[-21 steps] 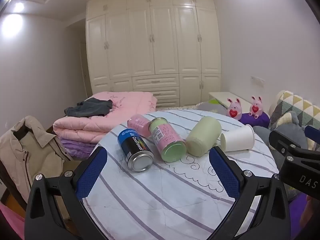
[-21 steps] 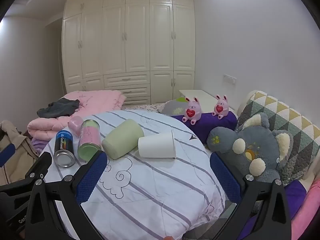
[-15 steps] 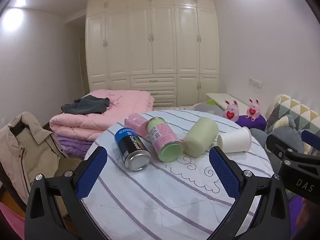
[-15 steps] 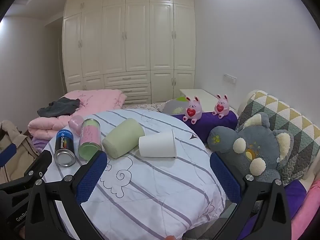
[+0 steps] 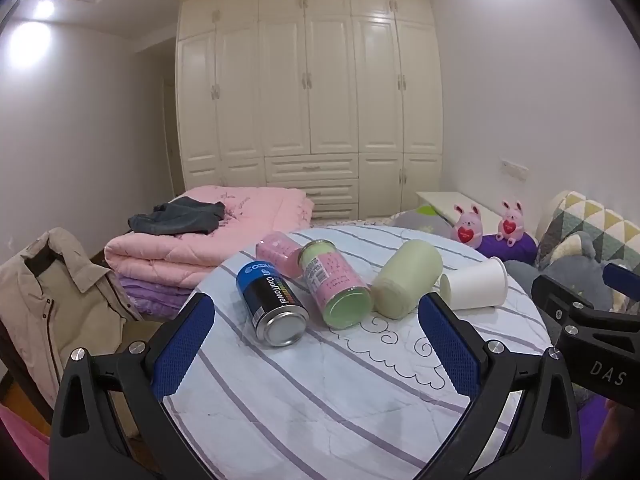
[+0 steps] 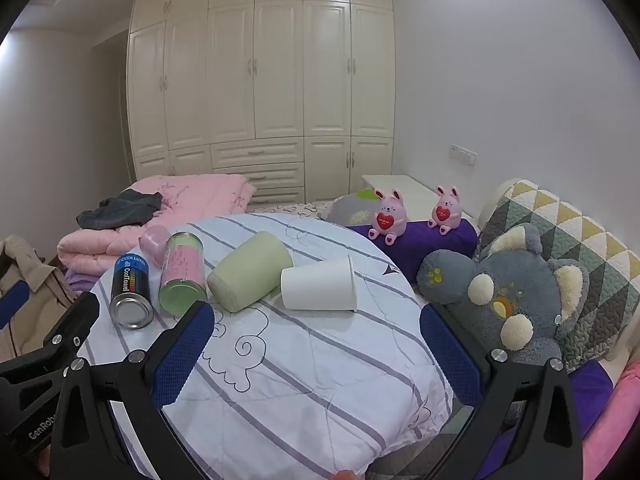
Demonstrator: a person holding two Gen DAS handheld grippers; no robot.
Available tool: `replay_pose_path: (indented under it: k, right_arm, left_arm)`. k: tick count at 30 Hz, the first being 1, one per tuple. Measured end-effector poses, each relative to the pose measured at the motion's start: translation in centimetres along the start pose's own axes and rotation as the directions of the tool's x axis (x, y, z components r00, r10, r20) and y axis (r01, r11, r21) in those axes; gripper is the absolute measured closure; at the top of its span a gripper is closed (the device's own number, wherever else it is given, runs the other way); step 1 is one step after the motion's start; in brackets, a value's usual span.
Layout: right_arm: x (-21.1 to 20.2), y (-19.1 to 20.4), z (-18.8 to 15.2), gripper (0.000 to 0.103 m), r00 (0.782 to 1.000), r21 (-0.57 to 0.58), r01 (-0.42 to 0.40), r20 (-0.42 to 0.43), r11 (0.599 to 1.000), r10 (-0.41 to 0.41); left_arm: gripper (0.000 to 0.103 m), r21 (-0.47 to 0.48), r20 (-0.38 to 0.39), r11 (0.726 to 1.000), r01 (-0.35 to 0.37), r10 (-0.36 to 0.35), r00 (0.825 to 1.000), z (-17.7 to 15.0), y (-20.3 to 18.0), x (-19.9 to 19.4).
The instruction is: Flip cup upright
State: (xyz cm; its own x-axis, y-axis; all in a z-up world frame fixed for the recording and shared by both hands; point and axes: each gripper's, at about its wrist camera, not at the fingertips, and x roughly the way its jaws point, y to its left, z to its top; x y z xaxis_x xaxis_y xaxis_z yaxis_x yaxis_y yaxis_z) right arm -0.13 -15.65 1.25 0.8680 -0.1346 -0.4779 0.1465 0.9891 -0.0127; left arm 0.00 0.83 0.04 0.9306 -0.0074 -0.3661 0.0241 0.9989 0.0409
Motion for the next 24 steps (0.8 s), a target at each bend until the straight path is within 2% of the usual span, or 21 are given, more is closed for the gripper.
replay_pose_path:
  k: [24]
  right_arm:
    - [0.20, 0.26, -0.28, 0.000, 1.000, -0.020, 0.002, -0.024, 1.000, -0.002]
  left_arm:
    - [0.000, -0.002, 0.013, 1.000, -0.027, 0.027, 1.000, 0.04, 0.25, -0.15]
